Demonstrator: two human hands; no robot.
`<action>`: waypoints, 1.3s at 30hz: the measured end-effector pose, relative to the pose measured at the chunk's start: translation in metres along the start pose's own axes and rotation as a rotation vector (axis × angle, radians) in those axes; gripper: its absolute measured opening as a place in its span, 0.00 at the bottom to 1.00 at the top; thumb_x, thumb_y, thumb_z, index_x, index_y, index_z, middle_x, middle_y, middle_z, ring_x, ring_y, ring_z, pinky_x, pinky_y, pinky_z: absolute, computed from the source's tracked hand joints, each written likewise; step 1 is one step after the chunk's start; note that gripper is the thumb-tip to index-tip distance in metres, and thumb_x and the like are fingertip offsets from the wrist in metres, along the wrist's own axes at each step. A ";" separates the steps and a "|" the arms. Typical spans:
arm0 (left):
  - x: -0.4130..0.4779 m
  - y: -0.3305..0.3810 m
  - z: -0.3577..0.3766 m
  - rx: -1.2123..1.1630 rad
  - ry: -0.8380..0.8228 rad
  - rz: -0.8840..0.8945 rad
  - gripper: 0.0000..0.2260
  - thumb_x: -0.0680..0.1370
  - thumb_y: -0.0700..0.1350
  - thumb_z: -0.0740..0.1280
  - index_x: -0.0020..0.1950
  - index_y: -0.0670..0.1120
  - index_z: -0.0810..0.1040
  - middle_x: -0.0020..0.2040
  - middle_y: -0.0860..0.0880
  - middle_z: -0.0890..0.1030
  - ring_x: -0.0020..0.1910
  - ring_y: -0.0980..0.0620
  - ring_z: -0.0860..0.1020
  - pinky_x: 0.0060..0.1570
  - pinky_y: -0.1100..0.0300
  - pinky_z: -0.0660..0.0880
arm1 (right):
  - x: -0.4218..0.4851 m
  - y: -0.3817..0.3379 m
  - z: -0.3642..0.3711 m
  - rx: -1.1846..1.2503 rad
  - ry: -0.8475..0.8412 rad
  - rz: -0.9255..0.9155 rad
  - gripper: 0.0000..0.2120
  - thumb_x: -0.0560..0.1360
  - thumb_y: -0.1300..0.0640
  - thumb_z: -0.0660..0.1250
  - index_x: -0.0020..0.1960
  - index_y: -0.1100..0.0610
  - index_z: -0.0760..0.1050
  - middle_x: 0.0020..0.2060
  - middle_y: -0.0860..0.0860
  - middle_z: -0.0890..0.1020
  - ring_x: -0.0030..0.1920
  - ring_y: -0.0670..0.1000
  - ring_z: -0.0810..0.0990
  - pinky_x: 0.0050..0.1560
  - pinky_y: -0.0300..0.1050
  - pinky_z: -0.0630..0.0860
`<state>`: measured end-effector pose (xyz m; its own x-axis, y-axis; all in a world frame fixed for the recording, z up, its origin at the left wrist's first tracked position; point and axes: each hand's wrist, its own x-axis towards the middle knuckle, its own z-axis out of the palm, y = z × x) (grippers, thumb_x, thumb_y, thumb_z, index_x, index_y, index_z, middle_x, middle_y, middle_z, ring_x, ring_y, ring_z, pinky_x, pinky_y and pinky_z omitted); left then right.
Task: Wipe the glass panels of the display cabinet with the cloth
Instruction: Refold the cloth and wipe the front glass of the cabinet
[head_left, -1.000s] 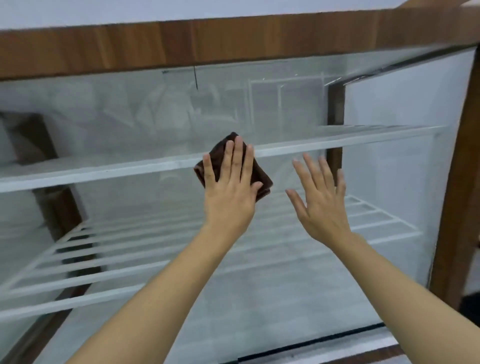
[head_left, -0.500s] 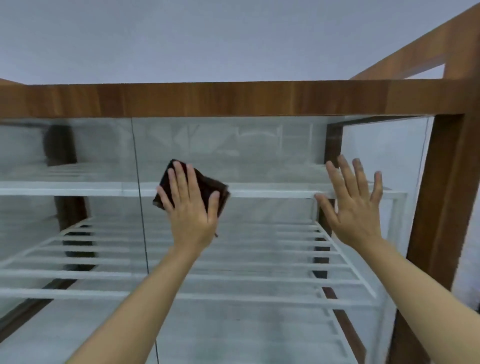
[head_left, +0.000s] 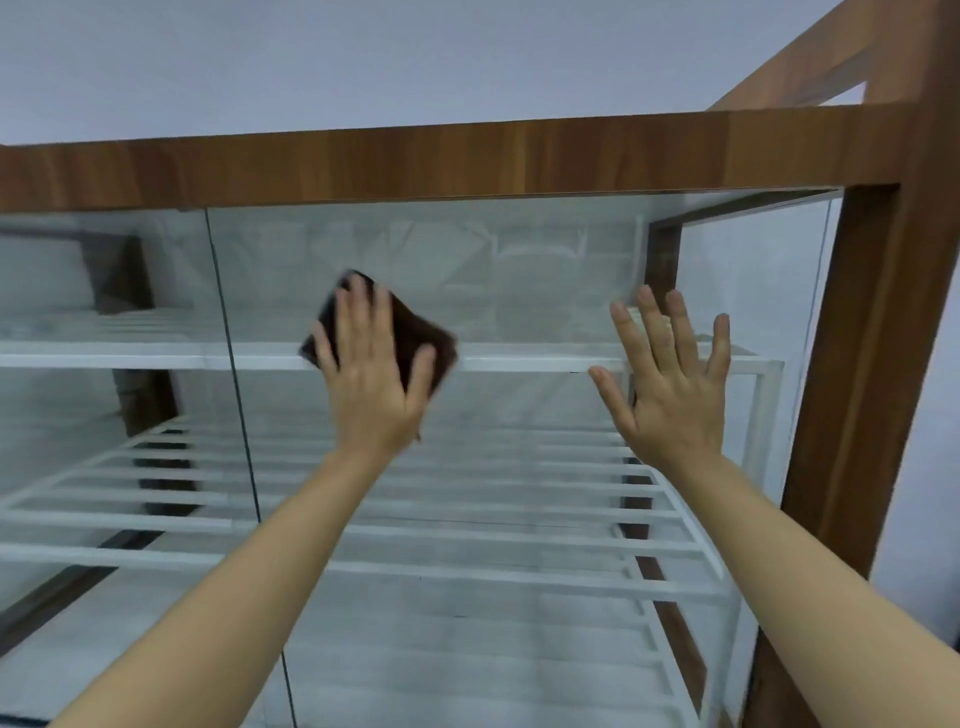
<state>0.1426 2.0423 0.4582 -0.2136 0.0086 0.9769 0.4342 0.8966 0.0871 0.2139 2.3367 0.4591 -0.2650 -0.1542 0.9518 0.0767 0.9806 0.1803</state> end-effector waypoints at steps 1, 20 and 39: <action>0.023 0.011 -0.002 -0.021 0.050 -0.186 0.32 0.83 0.59 0.52 0.81 0.40 0.53 0.81 0.39 0.52 0.81 0.42 0.49 0.78 0.42 0.42 | 0.000 0.000 0.000 0.003 0.010 -0.002 0.31 0.82 0.37 0.49 0.80 0.50 0.54 0.80 0.51 0.55 0.80 0.55 0.52 0.76 0.67 0.46; 0.062 0.126 0.016 -0.050 0.052 -0.275 0.33 0.83 0.60 0.51 0.81 0.38 0.53 0.81 0.37 0.52 0.80 0.38 0.51 0.76 0.35 0.46 | -0.008 0.036 -0.025 0.136 -0.072 0.041 0.30 0.82 0.40 0.52 0.79 0.53 0.55 0.80 0.54 0.54 0.80 0.54 0.46 0.79 0.50 0.40; -0.051 0.185 0.045 0.034 -0.183 0.991 0.32 0.83 0.61 0.55 0.81 0.44 0.55 0.81 0.44 0.55 0.81 0.45 0.53 0.79 0.42 0.48 | -0.045 0.093 -0.050 0.048 0.231 -0.074 0.26 0.81 0.49 0.62 0.75 0.57 0.63 0.75 0.57 0.66 0.77 0.59 0.60 0.77 0.61 0.54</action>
<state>0.1948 2.2276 0.4154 0.0977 0.8225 0.5603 0.4645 0.4603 -0.7566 0.2810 2.4283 0.4455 -0.0404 -0.2441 0.9689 0.0183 0.9694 0.2450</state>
